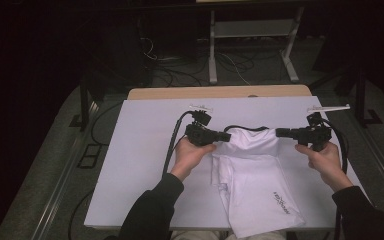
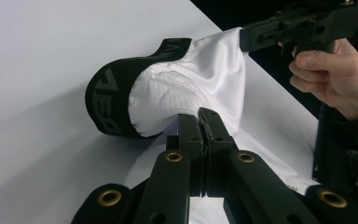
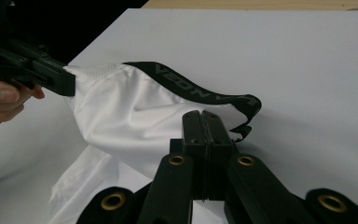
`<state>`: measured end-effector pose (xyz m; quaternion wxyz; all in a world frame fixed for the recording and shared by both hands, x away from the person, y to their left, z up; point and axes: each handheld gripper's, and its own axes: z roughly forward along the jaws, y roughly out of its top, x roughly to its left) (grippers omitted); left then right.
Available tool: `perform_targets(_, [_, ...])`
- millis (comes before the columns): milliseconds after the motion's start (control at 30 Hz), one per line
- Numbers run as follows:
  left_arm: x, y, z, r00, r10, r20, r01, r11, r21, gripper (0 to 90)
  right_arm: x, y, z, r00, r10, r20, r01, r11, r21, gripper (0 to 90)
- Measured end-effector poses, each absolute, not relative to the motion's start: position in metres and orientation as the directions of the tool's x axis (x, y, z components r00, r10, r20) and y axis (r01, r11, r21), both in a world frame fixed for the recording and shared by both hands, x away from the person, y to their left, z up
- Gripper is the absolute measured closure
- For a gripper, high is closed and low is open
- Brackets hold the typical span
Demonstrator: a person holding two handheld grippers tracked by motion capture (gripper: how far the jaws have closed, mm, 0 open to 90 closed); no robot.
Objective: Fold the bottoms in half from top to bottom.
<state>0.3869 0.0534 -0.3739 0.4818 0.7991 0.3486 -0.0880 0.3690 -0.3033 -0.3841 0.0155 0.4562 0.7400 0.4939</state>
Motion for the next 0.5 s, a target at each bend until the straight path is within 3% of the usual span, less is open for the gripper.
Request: perform_targets(500, [0.357,0.055,-0.378,0.759,0.390,-0.522,0.640,-0.298,0.708,87.8,0.344,-0.306,-0.388,-0.598,0.675,0.432,0.674,0.132,0.727,88.3])
